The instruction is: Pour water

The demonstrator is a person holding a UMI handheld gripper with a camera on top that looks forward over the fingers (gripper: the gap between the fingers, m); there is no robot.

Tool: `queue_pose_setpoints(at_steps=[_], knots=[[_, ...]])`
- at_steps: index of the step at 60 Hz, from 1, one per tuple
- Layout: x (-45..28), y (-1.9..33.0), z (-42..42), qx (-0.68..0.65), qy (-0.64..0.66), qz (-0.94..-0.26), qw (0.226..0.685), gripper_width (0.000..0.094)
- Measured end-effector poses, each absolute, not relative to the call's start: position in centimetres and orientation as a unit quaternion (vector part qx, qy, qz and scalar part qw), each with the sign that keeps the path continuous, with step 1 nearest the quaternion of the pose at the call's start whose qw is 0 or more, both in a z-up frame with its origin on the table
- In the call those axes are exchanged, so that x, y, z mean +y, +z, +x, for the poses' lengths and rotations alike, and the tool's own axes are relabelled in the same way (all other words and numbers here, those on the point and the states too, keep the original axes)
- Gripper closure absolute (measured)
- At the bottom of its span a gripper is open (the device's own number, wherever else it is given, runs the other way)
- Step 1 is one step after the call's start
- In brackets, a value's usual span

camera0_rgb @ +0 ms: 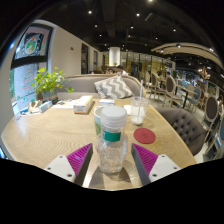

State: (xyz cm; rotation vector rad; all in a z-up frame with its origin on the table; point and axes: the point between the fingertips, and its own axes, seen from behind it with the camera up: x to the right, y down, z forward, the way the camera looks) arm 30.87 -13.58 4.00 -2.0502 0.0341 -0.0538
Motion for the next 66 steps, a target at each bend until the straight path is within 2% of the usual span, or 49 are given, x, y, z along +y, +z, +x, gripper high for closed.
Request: queue_pose_setpoints(at_steps=[6, 9, 20, 27, 41, 55, 66], knots=[[-12.3, 2.7, 30.9, 0.022, -0.022, -0.852, 0.522, 0.0313], [-11.9, 2.5, 30.9, 0.023, -0.024, -0.848, 0.528, 0.0445], [-11.7, 2.9, 30.8, 0.023, -0.035, -0.849, 0.526, 0.0521], [-11.8, 5.0, 31.3, 0.0, -0.067, -0.849, 0.525, 0.0533], [-10.4, 13.4, 38.7, -0.083, -0.237, -0.821, 0.513, 0.0536], [-6.1, 19.7, 45.3, -0.217, -0.458, -0.743, 0.438, 0.0536], [-2.6, 21.1, 45.1, -0.363, -0.598, -0.619, 0.356, 0.0536]])
